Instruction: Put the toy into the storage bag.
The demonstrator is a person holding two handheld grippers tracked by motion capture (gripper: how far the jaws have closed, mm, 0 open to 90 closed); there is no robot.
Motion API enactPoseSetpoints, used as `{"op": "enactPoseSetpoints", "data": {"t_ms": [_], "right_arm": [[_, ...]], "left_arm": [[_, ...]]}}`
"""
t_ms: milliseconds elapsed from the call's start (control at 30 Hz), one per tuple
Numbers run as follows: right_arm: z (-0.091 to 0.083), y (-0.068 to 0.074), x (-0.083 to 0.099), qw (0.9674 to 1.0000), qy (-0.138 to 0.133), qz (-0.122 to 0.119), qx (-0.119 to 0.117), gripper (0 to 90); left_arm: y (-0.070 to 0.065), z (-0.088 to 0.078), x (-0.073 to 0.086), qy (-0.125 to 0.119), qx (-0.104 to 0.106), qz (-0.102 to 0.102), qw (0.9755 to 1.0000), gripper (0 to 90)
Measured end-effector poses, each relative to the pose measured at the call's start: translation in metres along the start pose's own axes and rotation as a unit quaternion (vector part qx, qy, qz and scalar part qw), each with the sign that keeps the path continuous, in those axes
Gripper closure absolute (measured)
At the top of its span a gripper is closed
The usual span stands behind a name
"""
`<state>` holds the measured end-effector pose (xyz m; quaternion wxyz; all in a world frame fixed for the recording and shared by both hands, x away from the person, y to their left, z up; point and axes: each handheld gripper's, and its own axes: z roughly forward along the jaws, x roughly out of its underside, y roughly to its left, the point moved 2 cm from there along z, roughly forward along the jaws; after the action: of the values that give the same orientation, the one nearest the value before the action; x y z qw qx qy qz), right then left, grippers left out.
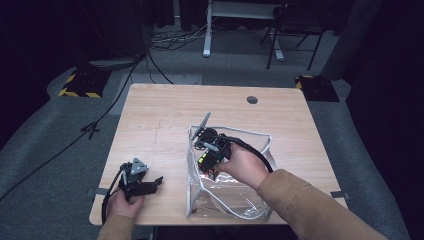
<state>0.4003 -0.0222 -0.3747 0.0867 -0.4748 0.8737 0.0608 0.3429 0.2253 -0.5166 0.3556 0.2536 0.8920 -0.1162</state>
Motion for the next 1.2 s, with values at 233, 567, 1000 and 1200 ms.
{"op": "enactPoseSetpoints", "data": {"t_ms": [233,567,1000,1200], "right_arm": [[0.013,-0.006,0.002,0.9994,0.029,0.010,0.013,33.6],[0.026,0.002,-0.003,0.9988,0.036,0.032,0.013,33.6],[0.036,-0.002,-0.004,0.9979,0.057,0.032,0.006,33.6],[0.037,-0.002,-0.005,0.9983,0.052,0.026,0.006,33.5]], "left_arm": [[0.000,0.000,0.000,0.000,0.000,0.000,1.0000,24.0],[0.000,0.000,0.000,0.000,0.000,0.000,1.0000,24.0],[0.000,0.000,0.000,0.001,-0.001,0.000,1.0000,24.0],[0.000,0.000,0.000,0.001,-0.001,0.000,1.0000,24.0]]}}
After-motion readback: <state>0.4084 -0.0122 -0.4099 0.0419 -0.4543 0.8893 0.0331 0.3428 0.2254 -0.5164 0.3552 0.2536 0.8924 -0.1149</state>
